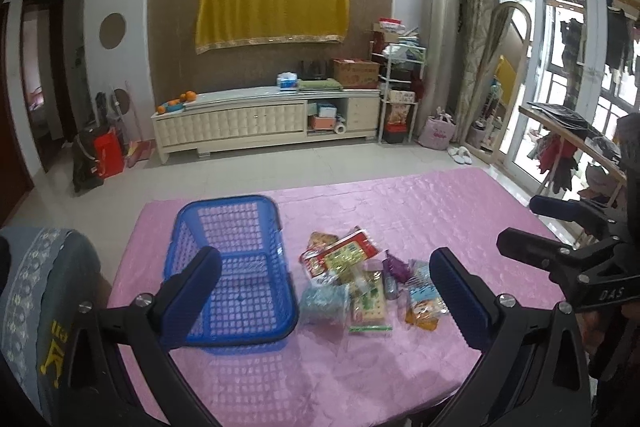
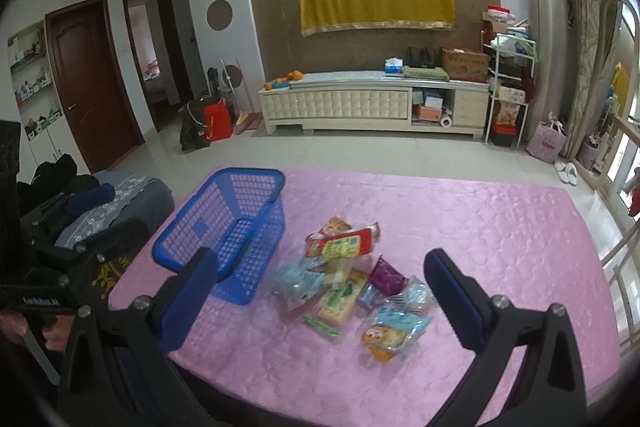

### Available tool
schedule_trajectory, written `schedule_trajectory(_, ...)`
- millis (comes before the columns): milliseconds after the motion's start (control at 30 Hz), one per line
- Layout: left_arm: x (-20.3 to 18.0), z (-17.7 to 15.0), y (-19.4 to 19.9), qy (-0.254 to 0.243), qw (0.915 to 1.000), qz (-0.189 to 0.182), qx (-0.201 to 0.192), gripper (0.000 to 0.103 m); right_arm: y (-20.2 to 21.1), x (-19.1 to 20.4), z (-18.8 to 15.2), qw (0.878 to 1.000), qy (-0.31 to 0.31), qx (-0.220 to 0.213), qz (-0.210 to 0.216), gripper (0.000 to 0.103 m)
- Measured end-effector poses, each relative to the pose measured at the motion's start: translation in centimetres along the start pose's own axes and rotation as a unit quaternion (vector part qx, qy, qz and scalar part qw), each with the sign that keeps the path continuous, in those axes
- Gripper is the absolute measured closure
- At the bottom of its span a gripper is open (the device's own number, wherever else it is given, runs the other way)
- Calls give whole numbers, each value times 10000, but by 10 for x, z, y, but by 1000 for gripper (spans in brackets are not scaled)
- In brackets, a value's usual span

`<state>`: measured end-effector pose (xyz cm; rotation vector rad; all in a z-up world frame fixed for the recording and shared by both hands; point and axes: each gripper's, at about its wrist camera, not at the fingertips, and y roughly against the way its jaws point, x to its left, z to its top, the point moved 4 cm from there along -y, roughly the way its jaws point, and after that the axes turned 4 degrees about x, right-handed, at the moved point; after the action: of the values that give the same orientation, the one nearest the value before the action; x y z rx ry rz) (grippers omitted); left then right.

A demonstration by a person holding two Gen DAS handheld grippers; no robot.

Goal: Organize snacks
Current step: 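Reach the left gripper to the blue-labelled bread bag and grasp it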

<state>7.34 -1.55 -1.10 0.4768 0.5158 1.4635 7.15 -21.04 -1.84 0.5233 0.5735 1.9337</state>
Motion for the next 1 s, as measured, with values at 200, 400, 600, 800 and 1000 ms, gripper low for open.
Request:
schedule_trajectory(200, -19, 11, -35, -280, 9989, -170, 341, 0, -9, -31, 7, 9997, -140, 72, -185, 0)
schedule_trajectory(400, -47, 5, -78, -408, 9945, -493, 825, 0, -31, -64, -2, 9982, -311, 425, -289, 0)
schedule_trajectory(600, -80, -12, -120, -551, 9850, -819, 1415, 0, -54, -103, -28, 9926, -727, 884, -410, 0)
schedule_trajectory(800, -109, -33, -159, -585, 9751, -1015, 1885, 0, -64, -135, -57, 9849, -1071, 1258, -510, 0)
schedule_trajectory(1000, -131, -52, -195, -520, 9640, -1128, 2351, 0, -82, -166, -87, 9751, -1394, 1637, -539, 0)
